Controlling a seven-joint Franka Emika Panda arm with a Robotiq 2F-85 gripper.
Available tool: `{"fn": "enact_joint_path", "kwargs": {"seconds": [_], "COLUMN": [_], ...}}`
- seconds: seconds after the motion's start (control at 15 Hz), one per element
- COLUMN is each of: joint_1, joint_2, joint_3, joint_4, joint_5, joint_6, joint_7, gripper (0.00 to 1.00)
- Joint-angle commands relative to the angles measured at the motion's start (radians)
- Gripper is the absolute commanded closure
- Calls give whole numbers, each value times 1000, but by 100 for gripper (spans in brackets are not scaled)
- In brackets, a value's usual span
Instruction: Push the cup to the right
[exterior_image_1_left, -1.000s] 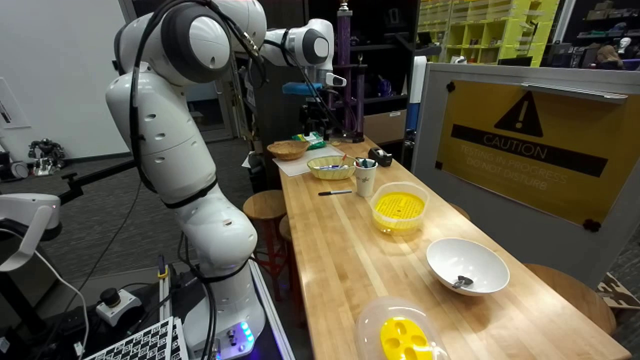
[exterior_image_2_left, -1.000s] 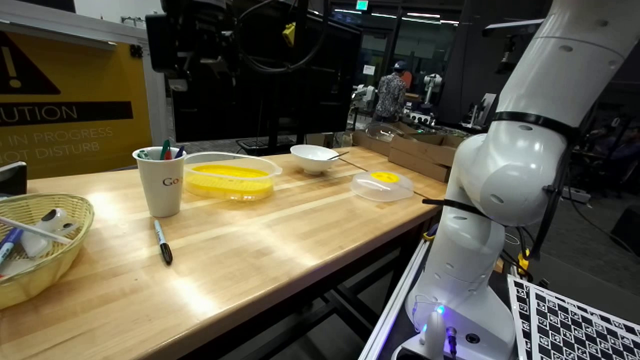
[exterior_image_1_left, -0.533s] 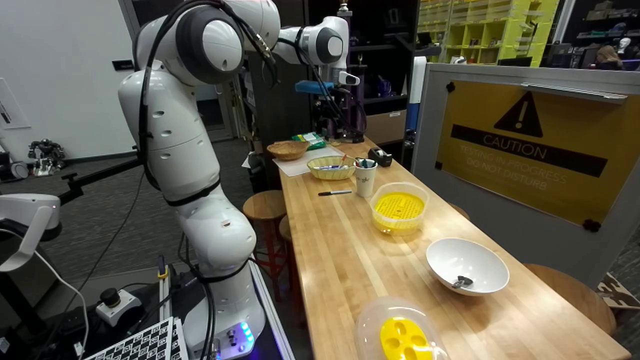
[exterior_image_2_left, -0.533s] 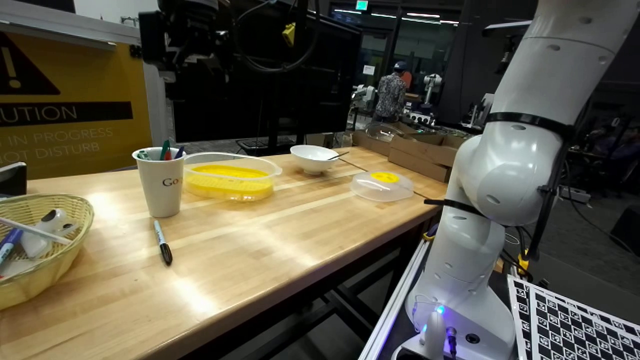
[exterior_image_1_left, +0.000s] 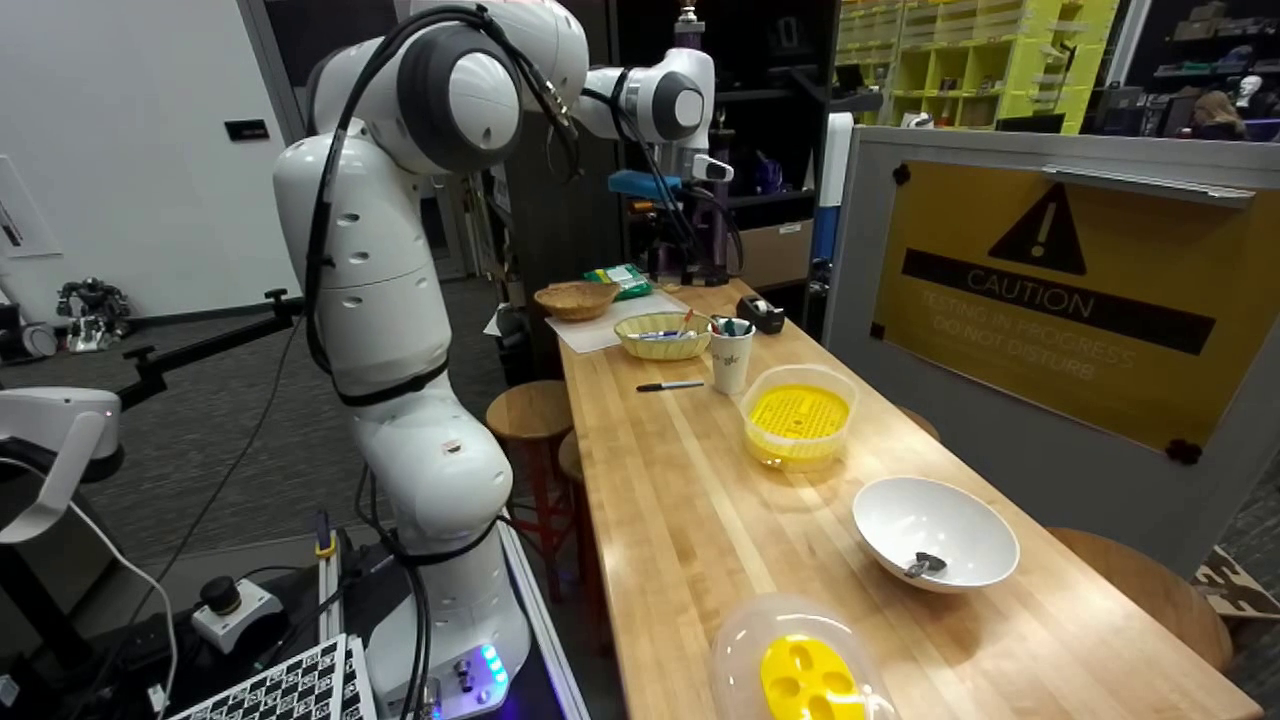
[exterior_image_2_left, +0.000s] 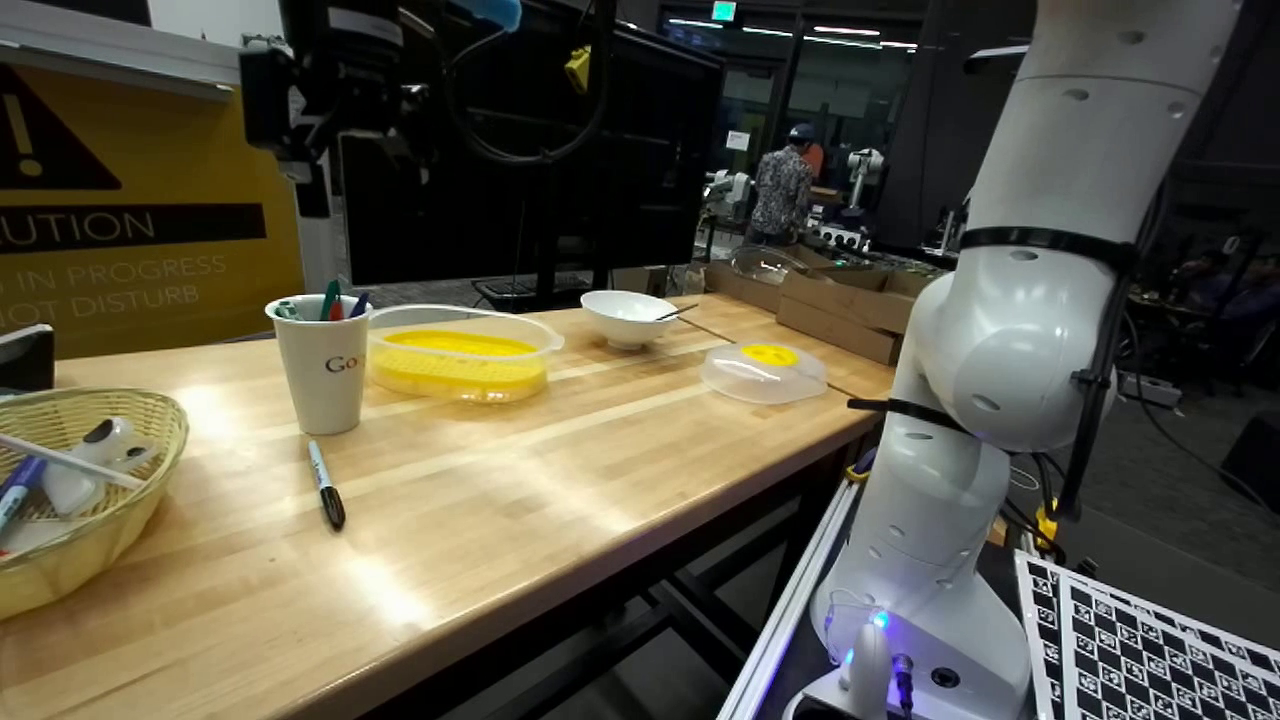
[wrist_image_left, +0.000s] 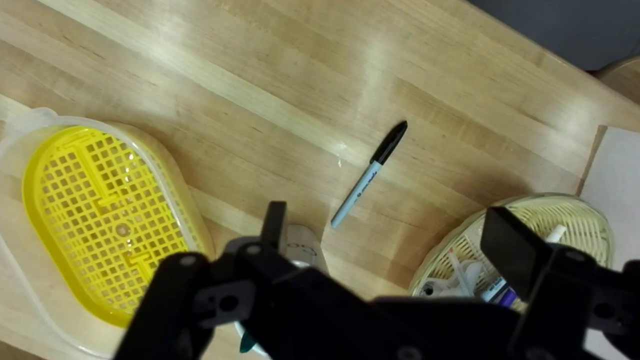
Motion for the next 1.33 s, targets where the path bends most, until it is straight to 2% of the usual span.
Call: {"fn": "enact_joint_path", "kwargs": {"seconds": [0.0,0.2,0.47,1.27], "joint_1": [-9,-22,-31,-28], "joint_2": [59,86,93,138], "joint_3": [-29,-55,-76,-82], "joint_4": [97,145,148,151], "joint_5": [9,17,20,11], "joint_6": [-10,-12,1,42], "joint_7": [30,36,37,63], "gripper": [0,0,0,0]}}
